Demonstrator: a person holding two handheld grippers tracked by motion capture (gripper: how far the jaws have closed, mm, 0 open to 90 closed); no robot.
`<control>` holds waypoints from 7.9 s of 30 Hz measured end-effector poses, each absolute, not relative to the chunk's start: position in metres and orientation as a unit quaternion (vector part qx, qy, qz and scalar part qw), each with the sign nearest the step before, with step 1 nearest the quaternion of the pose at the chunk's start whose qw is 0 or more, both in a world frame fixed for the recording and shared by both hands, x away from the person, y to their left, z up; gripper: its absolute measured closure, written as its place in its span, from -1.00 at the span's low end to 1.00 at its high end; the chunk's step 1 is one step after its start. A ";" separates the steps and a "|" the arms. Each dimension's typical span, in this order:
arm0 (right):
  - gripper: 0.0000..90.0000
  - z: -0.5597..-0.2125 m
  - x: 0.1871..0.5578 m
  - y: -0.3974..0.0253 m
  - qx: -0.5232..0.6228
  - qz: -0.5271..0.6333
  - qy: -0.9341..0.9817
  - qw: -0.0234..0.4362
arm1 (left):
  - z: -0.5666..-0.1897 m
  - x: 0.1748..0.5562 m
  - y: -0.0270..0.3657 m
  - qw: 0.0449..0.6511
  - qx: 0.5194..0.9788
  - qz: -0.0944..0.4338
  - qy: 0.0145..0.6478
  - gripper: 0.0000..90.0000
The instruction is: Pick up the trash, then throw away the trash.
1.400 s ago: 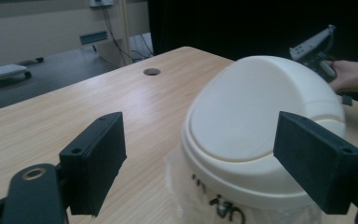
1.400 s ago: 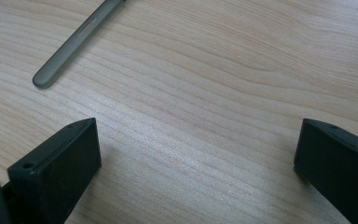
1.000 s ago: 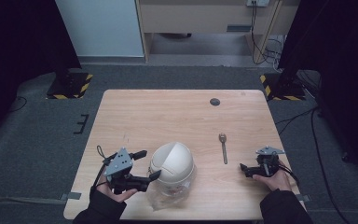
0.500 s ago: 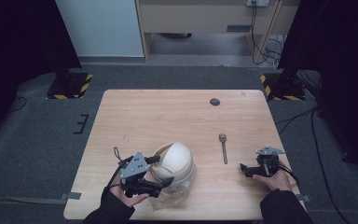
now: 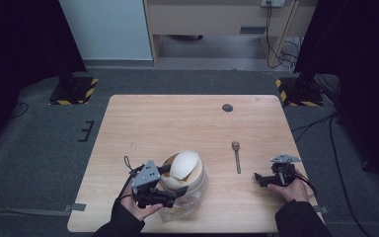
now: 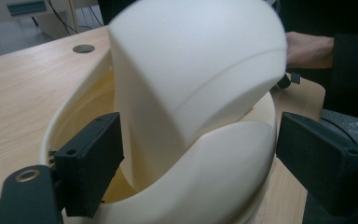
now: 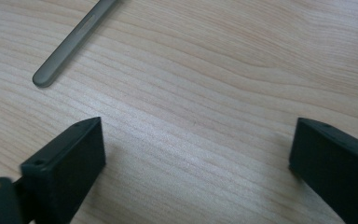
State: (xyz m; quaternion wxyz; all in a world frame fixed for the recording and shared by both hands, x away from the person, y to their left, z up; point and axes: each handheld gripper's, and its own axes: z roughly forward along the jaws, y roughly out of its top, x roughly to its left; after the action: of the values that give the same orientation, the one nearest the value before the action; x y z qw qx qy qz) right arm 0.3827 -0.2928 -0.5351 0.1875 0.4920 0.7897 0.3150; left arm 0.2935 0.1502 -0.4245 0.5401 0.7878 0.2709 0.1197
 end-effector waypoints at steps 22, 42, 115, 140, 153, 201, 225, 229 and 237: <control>-0.35 -0.502 0.386 -0.292 0.500 0.342 0.775 0.179 | -0.451 0.320 0.257 0.500 0.729 0.203 0.421 -0.67; -0.22 -0.492 0.420 -0.231 0.476 0.357 0.780 0.194 | -0.505 0.348 0.267 0.372 0.781 0.178 0.469 -0.66; 0.78 -0.362 0.376 -0.196 0.298 0.629 0.683 0.221 | -0.392 0.334 0.240 0.593 0.645 0.252 0.411 -0.54; 0.78 -0.361 0.371 -0.181 0.262 0.654 0.679 0.206 | -0.336 0.360 0.134 0.661 0.632 0.205 0.348 -0.24; 0.78 -0.367 0.369 -0.167 0.251 0.662 0.682 0.184 | -0.328 0.363 0.106 0.657 0.646 0.180 0.344 -0.07; 0.57 -0.382 0.379 -0.187 0.304 0.647 0.673 0.191 | -0.311 0.350 0.115 0.684 0.623 0.178 0.335 0.95; -0.31 -0.466 0.386 -0.264 0.448 0.499 0.711 0.212 | -0.324 0.327 0.191 0.666 0.605 0.237 0.366 0.95; -0.36 -0.475 0.384 -0.269 0.452 0.481 0.721 0.210 | -0.339 0.324 0.195 0.658 0.611 0.231 0.375 0.95; -0.44 -0.488 0.386 -0.269 0.450 0.455 0.740 0.207 | -0.367 0.323 0.193 0.642 0.630 0.210 0.383 0.95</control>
State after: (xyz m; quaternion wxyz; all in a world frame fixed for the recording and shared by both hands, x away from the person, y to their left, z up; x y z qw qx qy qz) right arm 0.3857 -0.2687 -0.4877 0.2069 0.4496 0.7402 0.4551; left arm 0.3233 0.1925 -0.3674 0.6423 0.6297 0.3829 0.2105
